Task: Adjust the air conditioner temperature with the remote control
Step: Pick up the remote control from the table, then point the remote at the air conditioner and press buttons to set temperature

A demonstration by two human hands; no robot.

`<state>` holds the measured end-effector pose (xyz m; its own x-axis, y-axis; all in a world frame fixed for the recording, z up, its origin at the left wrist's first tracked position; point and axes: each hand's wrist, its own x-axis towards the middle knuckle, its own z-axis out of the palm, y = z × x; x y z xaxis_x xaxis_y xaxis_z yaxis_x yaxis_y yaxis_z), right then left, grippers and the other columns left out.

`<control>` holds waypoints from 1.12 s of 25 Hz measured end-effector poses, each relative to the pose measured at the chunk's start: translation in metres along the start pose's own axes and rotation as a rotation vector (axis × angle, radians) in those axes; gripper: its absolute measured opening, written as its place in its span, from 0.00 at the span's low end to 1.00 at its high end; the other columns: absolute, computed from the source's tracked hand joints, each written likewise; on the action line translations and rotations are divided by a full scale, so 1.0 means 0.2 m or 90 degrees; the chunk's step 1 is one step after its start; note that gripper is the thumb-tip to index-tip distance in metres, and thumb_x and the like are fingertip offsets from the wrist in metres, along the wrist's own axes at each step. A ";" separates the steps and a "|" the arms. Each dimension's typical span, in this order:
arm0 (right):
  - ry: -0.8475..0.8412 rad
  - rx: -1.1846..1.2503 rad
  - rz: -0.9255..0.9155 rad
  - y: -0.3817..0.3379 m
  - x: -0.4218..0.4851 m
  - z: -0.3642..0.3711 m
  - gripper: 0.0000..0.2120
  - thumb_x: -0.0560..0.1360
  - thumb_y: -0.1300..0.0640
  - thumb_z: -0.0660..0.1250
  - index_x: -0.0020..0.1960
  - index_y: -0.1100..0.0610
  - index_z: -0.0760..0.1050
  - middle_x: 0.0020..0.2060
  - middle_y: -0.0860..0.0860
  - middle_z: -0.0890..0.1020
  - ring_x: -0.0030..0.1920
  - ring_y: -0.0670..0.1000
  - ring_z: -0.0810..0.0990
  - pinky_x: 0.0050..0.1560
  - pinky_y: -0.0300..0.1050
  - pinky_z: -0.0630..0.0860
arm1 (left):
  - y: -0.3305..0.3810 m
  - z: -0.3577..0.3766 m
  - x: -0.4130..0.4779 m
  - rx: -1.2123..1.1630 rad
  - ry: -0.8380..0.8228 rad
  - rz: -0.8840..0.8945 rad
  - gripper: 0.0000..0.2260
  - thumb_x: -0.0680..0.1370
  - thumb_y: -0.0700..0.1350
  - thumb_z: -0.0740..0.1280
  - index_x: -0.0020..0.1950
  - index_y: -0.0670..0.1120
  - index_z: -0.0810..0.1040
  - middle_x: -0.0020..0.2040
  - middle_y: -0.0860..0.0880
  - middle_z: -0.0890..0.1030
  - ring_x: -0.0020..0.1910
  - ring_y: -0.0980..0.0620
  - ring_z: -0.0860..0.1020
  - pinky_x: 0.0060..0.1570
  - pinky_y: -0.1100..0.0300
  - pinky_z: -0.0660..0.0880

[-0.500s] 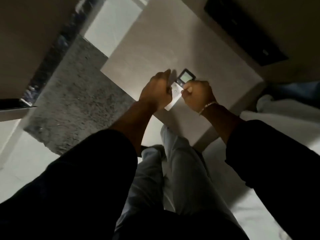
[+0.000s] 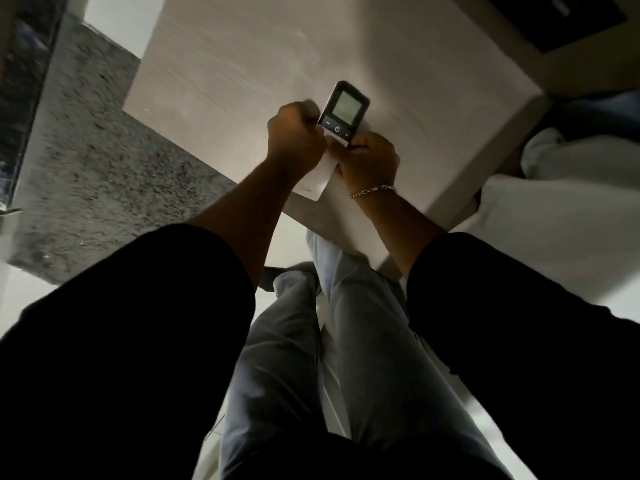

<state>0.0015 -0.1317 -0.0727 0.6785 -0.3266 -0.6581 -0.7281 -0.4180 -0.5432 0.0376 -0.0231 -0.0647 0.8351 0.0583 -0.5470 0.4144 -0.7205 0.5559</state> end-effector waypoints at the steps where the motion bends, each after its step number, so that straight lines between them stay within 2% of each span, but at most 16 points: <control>1: 0.002 -0.008 -0.015 -0.03 -0.03 0.00 0.21 0.68 0.45 0.74 0.35 0.64 0.79 0.37 0.62 0.85 0.40 0.61 0.84 0.46 0.57 0.80 | 0.02 -0.04 -0.03 -0.054 0.001 -0.039 0.07 0.72 0.36 0.64 0.45 0.41 0.80 0.43 0.46 0.82 0.43 0.46 0.79 0.44 0.62 0.73; 3: 0.022 0.014 -0.056 -0.12 -0.12 -0.02 0.21 0.68 0.44 0.74 0.37 0.64 0.80 0.36 0.60 0.85 0.40 0.60 0.84 0.44 0.56 0.80 | 0.05 -0.17 -0.08 -0.169 0.016 -0.073 0.06 0.72 0.37 0.66 0.46 0.43 0.82 0.41 0.49 0.81 0.42 0.48 0.79 0.46 0.61 0.75; 5: 0.017 0.123 -0.067 -0.26 -0.19 -0.03 0.15 0.67 0.50 0.77 0.39 0.63 0.82 0.38 0.60 0.86 0.41 0.60 0.85 0.44 0.56 0.82 | 0.07 -0.33 -0.13 -0.271 0.041 -0.100 0.06 0.74 0.35 0.66 0.45 0.43 0.82 0.43 0.48 0.83 0.44 0.50 0.81 0.50 0.58 0.78; 7: -0.069 0.233 -0.056 -0.46 -0.32 -0.06 0.10 0.65 0.55 0.79 0.41 0.58 0.81 0.40 0.58 0.87 0.44 0.61 0.86 0.46 0.59 0.83 | 0.07 -0.58 -0.24 -0.364 0.071 -0.104 0.08 0.75 0.33 0.64 0.43 0.43 0.81 0.43 0.45 0.84 0.42 0.53 0.83 0.48 0.55 0.80; 9: -0.145 0.202 -0.121 -0.69 -0.45 -0.09 0.09 0.64 0.56 0.80 0.39 0.53 0.80 0.39 0.55 0.86 0.43 0.57 0.87 0.47 0.57 0.84 | 0.10 -0.84 -0.38 -0.434 0.098 -0.092 0.08 0.76 0.33 0.64 0.48 0.40 0.81 0.45 0.42 0.84 0.43 0.49 0.83 0.47 0.53 0.81; 12: -0.215 0.186 -0.246 -1.09 -0.72 -0.13 0.14 0.62 0.59 0.81 0.43 0.61 0.81 0.41 0.59 0.87 0.41 0.57 0.87 0.46 0.55 0.84 | 0.14 -1.29 -0.69 -0.511 0.179 -0.043 0.09 0.77 0.32 0.63 0.52 0.38 0.81 0.49 0.37 0.84 0.44 0.44 0.83 0.50 0.46 0.81; 14: -0.268 0.181 -0.324 -1.37 -0.91 -0.16 0.14 0.61 0.61 0.81 0.42 0.60 0.80 0.38 0.56 0.86 0.37 0.53 0.86 0.43 0.50 0.84 | 0.20 -1.59 -0.86 -0.550 0.237 0.021 0.09 0.77 0.31 0.63 0.54 0.36 0.81 0.50 0.36 0.84 0.43 0.46 0.83 0.48 0.50 0.82; 16: -0.331 0.175 -0.401 -1.63 -1.12 -0.17 0.14 0.62 0.62 0.81 0.44 0.60 0.80 0.38 0.56 0.85 0.37 0.52 0.85 0.43 0.49 0.84 | 0.23 -1.84 -1.04 -0.571 0.297 0.062 0.09 0.77 0.31 0.63 0.54 0.36 0.80 0.45 0.41 0.85 0.39 0.52 0.84 0.42 0.58 0.83; 18: -0.397 0.171 -0.496 -1.90 -1.36 -0.19 0.14 0.64 0.63 0.80 0.46 0.60 0.80 0.41 0.56 0.85 0.38 0.51 0.85 0.42 0.47 0.83 | 0.29 -2.11 -1.24 -0.574 0.393 0.092 0.09 0.76 0.31 0.64 0.53 0.36 0.81 0.42 0.44 0.86 0.37 0.53 0.84 0.39 0.61 0.82; 20: -0.455 0.148 -0.601 -2.16 -1.63 -0.22 0.12 0.65 0.62 0.79 0.47 0.58 0.80 0.42 0.54 0.85 0.40 0.50 0.85 0.41 0.43 0.83 | 0.35 -2.39 -1.45 -0.558 0.490 0.128 0.09 0.76 0.31 0.65 0.55 0.35 0.79 0.48 0.40 0.84 0.40 0.50 0.84 0.42 0.59 0.83; 22: -0.492 0.136 -0.707 -2.40 -1.92 -0.26 0.13 0.66 0.61 0.79 0.48 0.60 0.81 0.44 0.55 0.86 0.42 0.51 0.85 0.42 0.44 0.84 | 0.41 -2.64 -1.69 -0.540 0.573 0.166 0.09 0.76 0.32 0.66 0.56 0.36 0.79 0.52 0.39 0.83 0.45 0.47 0.83 0.46 0.55 0.82; 25: -0.556 0.172 -0.806 -2.68 -2.32 -0.34 0.11 0.66 0.63 0.78 0.47 0.62 0.81 0.43 0.55 0.85 0.40 0.49 0.84 0.41 0.42 0.84 | 0.50 -2.94 -2.02 -0.512 0.671 0.241 0.08 0.77 0.35 0.67 0.55 0.40 0.80 0.52 0.41 0.84 0.49 0.47 0.83 0.50 0.52 0.81; 28: -0.628 0.200 -0.898 -2.85 -2.70 -0.46 0.09 0.67 0.66 0.76 0.46 0.60 0.80 0.42 0.54 0.85 0.39 0.49 0.84 0.42 0.41 0.84 | 0.59 -3.15 -2.36 -0.483 0.743 0.346 0.07 0.76 0.35 0.67 0.51 0.43 0.81 0.49 0.43 0.85 0.47 0.49 0.84 0.46 0.55 0.81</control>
<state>0.0594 0.2055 0.6409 0.5312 0.7533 0.3878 0.2448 0.3018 -0.9214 -0.0803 0.2995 0.6526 0.6049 0.6767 0.4197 -0.2552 -0.3346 0.9072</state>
